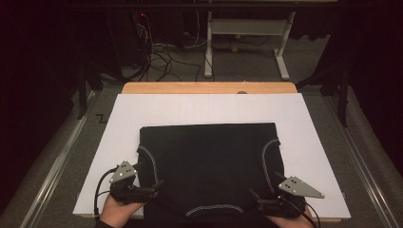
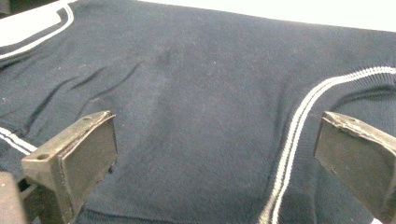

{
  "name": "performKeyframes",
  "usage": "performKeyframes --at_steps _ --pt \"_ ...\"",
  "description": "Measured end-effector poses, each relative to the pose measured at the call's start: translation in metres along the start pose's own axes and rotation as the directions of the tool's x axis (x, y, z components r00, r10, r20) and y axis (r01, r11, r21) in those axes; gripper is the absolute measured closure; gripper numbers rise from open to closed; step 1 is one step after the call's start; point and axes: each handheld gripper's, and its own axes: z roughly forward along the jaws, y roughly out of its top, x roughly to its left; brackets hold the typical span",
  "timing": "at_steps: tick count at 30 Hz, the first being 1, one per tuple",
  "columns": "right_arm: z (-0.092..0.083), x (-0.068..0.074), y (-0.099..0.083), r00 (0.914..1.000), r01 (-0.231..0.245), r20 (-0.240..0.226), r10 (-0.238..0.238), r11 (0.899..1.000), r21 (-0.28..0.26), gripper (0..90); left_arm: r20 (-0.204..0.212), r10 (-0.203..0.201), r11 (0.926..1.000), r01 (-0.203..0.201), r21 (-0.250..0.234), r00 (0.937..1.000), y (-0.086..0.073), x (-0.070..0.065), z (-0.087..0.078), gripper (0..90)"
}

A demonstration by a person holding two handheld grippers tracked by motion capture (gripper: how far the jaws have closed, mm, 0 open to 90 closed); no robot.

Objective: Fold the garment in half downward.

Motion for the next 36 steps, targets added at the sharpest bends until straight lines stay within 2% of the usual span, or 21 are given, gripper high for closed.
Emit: performKeyframes --at_steps 7,10,13,16,19,20,28,34,36 --pt "0.012 0.012 0.011 0.9994 0.011 -0.033 -0.011 1.0 -0.01 0.4 -0.04 -0.008 1.0 0.008 -0.006 0.9992 0.003 0.015 -0.001 0.0" --pt "0.019 0.022 0.016 0.9975 0.029 -0.065 -0.029 1.0 -0.007 0.4 -0.051 -0.016 0.9998 0.016 -0.008 0.9986 0.002 0.022 -0.002 0.0" --pt "0.026 0.036 0.022 0.9944 0.054 -0.09 -0.055 0.998 -0.01 0.4 -0.048 -0.051 0.9986 0.051 -0.015 0.9975 0.001 0.031 -0.002 0.0" --pt "0.032 0.049 0.026 0.9909 0.08 -0.107 -0.082 0.997 -0.018 0.4 -0.069 -0.062 0.9981 0.061 -0.01 0.9957 -0.001 0.039 -0.001 0.0" --pt "0.04 0.062 0.031 0.985 0.125 -0.116 -0.128 0.992 -0.028 0.4 -0.094 -0.085 0.9964 0.084 -0.012 0.9919 -0.001 0.046 -0.003 0.0" --pt "0.043 0.067 0.032 0.9836 0.128 -0.125 -0.13 0.991 -0.027 0.4 -0.098 -0.09 0.9959 0.089 -0.017 0.9911 -0.001 0.047 -0.004 0.0" --pt "0.065 0.099 0.039 0.966 0.181 -0.183 -0.183 0.983 -0.025 0.4 -0.093 -0.113 0.9936 0.111 -0.019 0.9893 0.004 0.059 -0.004 0.0" --pt "0.081 0.119 0.043 0.9521 0.214 -0.219 -0.214 0.977 -0.02 0.4 -0.078 -0.089 0.9953 0.086 -0.045 0.993 0.02 0.066 0.001 0.0" --pt "0.086 0.124 0.044 0.9486 0.219 -0.229 -0.218 0.975 -0.02 0.4 -0.11 -0.068 0.9968 0.062 -0.049 0.9916 0.03 0.071 0.004 0.0"
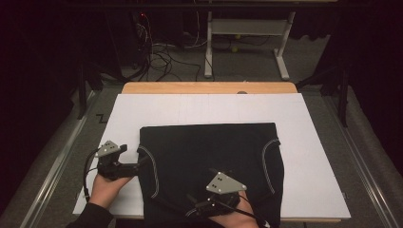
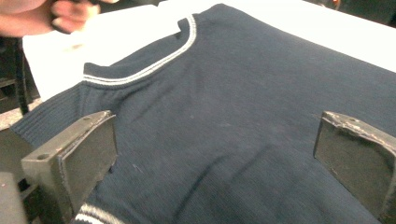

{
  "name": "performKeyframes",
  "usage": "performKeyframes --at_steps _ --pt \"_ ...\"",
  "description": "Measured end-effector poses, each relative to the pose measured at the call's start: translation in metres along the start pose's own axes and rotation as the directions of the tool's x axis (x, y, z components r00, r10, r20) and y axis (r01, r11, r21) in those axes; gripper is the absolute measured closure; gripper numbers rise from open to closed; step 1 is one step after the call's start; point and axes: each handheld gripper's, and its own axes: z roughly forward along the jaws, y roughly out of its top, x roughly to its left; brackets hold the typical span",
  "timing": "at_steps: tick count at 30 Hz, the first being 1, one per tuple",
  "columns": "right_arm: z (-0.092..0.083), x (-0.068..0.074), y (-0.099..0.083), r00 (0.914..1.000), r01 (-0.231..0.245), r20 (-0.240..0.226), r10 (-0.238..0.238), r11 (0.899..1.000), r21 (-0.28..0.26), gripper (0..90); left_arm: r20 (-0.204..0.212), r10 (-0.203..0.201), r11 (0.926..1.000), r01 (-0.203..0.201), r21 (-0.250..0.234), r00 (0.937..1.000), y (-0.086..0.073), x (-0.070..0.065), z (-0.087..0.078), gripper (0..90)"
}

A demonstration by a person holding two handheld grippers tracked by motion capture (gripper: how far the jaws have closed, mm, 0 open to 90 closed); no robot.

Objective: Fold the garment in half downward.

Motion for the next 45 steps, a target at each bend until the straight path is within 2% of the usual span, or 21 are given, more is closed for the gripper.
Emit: performKeyframes --at_steps 5,8,9,15,20,24,33,37,40,42,43,45 --pt "0.016 0.008 0.006 0.9995 0.006 -0.03 -0.005 1.0 0.012 0.4 -0.023 0.018 0.9997 -0.019 -0.014 0.9996 0.027 0.014 0.005 0.0" --pt "0.021 0.013 0.011 0.999 0.021 -0.04 -0.02 1.0 0.015 0.4 -0.05 0.031 0.998 -0.034 -0.053 0.9983 0.043 0.02 0.006 0.0" --pt "0.022 0.014 0.012 0.9986 0.024 -0.047 -0.024 1.0 0.014 0.4 -0.045 0.027 0.9979 -0.03 -0.058 0.9986 0.047 0.023 0.008 0.9" --pt "0.025 0.016 0.021 0.9979 0.029 -0.058 -0.028 1.0 0.006 0.4 -0.059 0.001 1.0 -0.001 -0.006 0.9982 0.066 0.04 0.024 0.7" --pt "0.026 0.017 0.024 0.9984 0.028 -0.05 -0.027 1.0 0.004 0.4 -0.053 -0.036 0.9987 0.038 0.034 0.998 0.064 0.052 0.044 0.7" --pt "0.026 0.016 0.024 0.9987 0.025 -0.045 -0.025 1.0 0.005 0.4 -0.048 -0.077 0.9944 0.08 0.069 0.9959 0.058 0.061 0.062 0.7" --pt "0.028 0.019 0.021 0.9988 0.023 -0.043 -0.022 1.0 0.017 0.4 -0.046 -0.086 0.9898 0.09 0.11 0.9952 0.05 0.062 0.084 0.9" --pt "0.03 0.023 0.018 0.9982 0.023 -0.056 -0.021 0.999 0.028 0.4 -0.058 -0.094 0.9832 0.102 0.151 0.9939 0.047 0.065 0.09 1.2" --pt "0.03 0.025 0.017 0.9979 0.022 -0.062 -0.019 0.999 0.035 0.4 -0.064 -0.124 0.977 0.133 0.167 0.9902 0.044 0.069 0.093 5.8" --pt "0.031 0.026 0.016 0.9977 0.027 -0.064 -0.024 0.999 0.038 0.4 -0.053 -0.148 0.9732 0.155 0.17 0.9876 0.043 0.071 0.094 14.6" --pt "0.031 0.026 0.016 0.9977 0.026 -0.064 -0.023 0.999 0.041 0.4 -0.044 -0.154 0.9727 0.159 0.169 0.9871 0.042 0.072 0.095 15.1" --pt "0.031 0.027 0.016 0.9977 0.028 -0.063 -0.025 0.999 0.043 0.4 -0.044 -0.141 0.9755 0.147 0.164 0.989 0.042 0.071 0.096 22.1"
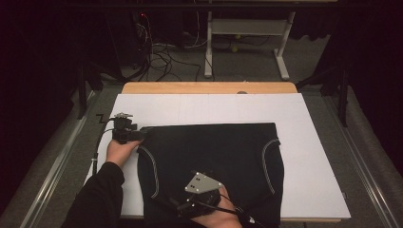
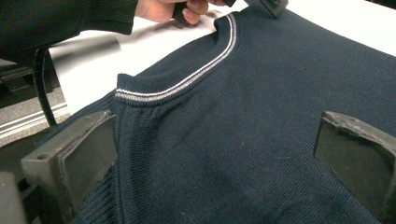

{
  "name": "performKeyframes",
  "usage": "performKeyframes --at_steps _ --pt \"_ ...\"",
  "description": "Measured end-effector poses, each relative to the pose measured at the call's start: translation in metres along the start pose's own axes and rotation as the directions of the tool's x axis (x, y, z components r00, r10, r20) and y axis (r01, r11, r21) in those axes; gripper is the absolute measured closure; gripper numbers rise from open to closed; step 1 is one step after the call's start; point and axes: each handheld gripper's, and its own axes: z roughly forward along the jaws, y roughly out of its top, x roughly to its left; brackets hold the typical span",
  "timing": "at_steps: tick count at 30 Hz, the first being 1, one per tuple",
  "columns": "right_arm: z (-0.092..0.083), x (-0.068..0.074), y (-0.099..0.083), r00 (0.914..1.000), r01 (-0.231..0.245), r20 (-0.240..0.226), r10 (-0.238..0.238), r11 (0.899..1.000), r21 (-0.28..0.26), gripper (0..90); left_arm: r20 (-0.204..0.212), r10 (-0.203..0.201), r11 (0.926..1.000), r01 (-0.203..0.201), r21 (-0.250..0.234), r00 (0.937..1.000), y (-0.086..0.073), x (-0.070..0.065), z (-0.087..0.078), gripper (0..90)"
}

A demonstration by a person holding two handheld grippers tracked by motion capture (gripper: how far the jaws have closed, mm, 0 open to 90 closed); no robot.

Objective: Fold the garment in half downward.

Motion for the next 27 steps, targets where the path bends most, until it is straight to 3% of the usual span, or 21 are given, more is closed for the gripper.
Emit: performKeyframes --at_steps 2,4,8,12,14,16,21,27 --pt "0.0 0.0 0.0 1.0 0.002 -0.001 -0.002 1.0 0.001 0.4 -0.005 0.016 0.9999 -0.015 0.006 0.9999 0.0 -0.002 0.003 26.7" --pt "0.001 0.0 0.0 1.0 0.003 0.0 -0.003 1.0 0.001 0.4 0.003 0.0 0.9999 0.0 0.014 1.0 -0.001 -0.002 0.006 26.7" --pt "0.002 0.001 0.001 0.9999 0.012 -0.005 -0.012 1.0 0.013 0.4 -0.024 0.008 0.9999 -0.008 0.014 0.9997 -0.001 -0.005 0.007 33.0" --pt "0.006 0.004 0.004 0.9997 0.018 -0.016 -0.017 1.0 0.022 0.4 -0.042 0.028 0.9996 -0.027 0.012 0.9987 -0.004 -0.01 0.007 49.3" --pt "0.009 0.008 0.006 0.9993 0.027 -0.028 -0.026 0.999 0.023 0.4 -0.019 0.051 0.9986 -0.051 0.015 0.9985 -0.006 -0.012 0.006 63.1" --pt "0.013 0.013 0.008 0.9985 0.034 -0.043 -0.033 0.999 0.028 0.4 -0.003 0.058 0.9983 -0.058 0.006 0.9983 -0.009 -0.013 0.004 70.7" --pt "0.025 0.025 0.012 0.9964 0.036 -0.079 -0.032 0.998 0.054 1.3 -0.016 0.077 0.9949 -0.078 -0.064 0.9969 -0.017 -0.016 -0.002 73.8" --pt "0.041 0.043 0.014 0.9918 0.056 -0.121 -0.043 0.993 0.107 2.3 -0.001 0.076 0.9947 -0.076 -0.07 0.9971 -0.018 -0.015 -0.003 73.5"
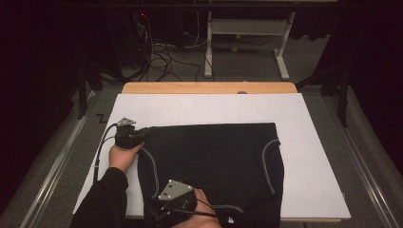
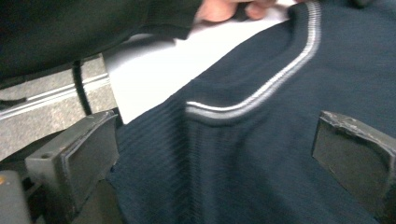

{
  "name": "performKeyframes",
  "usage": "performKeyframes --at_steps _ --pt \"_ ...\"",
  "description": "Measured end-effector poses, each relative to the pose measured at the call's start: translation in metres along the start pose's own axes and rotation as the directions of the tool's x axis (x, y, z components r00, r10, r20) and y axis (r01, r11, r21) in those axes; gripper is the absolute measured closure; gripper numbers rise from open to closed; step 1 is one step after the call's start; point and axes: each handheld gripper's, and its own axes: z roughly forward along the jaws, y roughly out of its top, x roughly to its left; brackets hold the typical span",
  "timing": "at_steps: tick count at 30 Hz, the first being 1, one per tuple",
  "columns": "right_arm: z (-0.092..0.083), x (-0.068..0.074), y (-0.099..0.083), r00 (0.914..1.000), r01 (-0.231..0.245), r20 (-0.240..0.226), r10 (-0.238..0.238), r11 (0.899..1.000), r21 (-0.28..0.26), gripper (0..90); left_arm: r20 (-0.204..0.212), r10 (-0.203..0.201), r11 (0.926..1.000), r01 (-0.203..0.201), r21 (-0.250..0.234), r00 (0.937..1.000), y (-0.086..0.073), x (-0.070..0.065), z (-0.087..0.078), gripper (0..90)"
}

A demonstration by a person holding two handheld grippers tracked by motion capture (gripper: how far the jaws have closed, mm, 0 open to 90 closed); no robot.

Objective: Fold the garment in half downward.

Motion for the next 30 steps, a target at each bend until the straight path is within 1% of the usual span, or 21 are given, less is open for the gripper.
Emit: performKeyframes --at_steps 2,5,8,12,14,17,19,23,26,28,30 --pt "0.006 0.005 0.002 0.9998 0.012 -0.013 -0.012 1.0 0.026 3.6 0.005 -0.002 1.0 0.002 0.0 1.0 0.0 0.001 0.0 73.5" --pt "0.013 0.01 0.005 0.9995 0.008 -0.031 -0.007 0.999 0.048 6.5 0.006 -0.005 1.0 0.005 0.002 1.0 0.0 0.001 0.0 73.4" --pt "0.02 0.014 0.009 0.9995 0.003 -0.03 -0.001 0.997 0.071 9.1 0.004 0.001 1.0 -0.001 0.003 1.0 0.0 0.0 0.0 73.4" --pt "0.028 0.019 0.012 0.9996 0.001 -0.029 0.002 0.995 0.095 11.5 0.006 -0.001 1.0 0.001 0.004 1.0 0.0 0.0 0.0 73.4" --pt "0.031 0.022 0.013 0.9993 0.015 -0.035 -0.012 0.995 0.096 11.8 0.003 0.0 1.0 0.0 0.005 1.0 0.0 0.0 0.0 73.4" --pt "0.035 0.024 0.014 0.9992 0.028 -0.032 -0.025 0.994 0.106 11.9 0.006 -0.003 1.0 0.003 0.006 1.0 0.0 0.0 0.0 73.4" --pt "0.038 0.025 0.016 0.9995 0.026 -0.019 -0.024 0.993 0.118 12.0 0.006 -0.003 1.0 0.003 0.006 1.0 0.0 0.0 0.0 73.3" --pt "0.042 0.026 0.018 0.9997 0.021 -0.011 -0.02 0.992 0.124 13.5 -0.003 0.0 1.0 0.0 0.006 1.0 0.0 -0.001 0.0 73.2" --pt "0.044 0.027 0.018 0.9996 0.03 -0.005 -0.029 0.991 0.131 15.4 -0.002 -0.003 1.0 0.003 0.006 1.0 0.0 -0.001 0.0 73.2" --pt "0.046 0.028 0.018 0.9995 0.03 0.006 -0.031 0.99 0.137 16.6 -0.002 -0.001 1.0 0.001 0.006 1.0 0.0 -0.001 0.0 73.2" --pt "0.047 0.029 0.019 0.999 0.032 0.026 -0.036 0.989 0.145 19.8 -0.004 -0.001 1.0 0.001 0.005 1.0 0.0 -0.001 0.0 73.2"
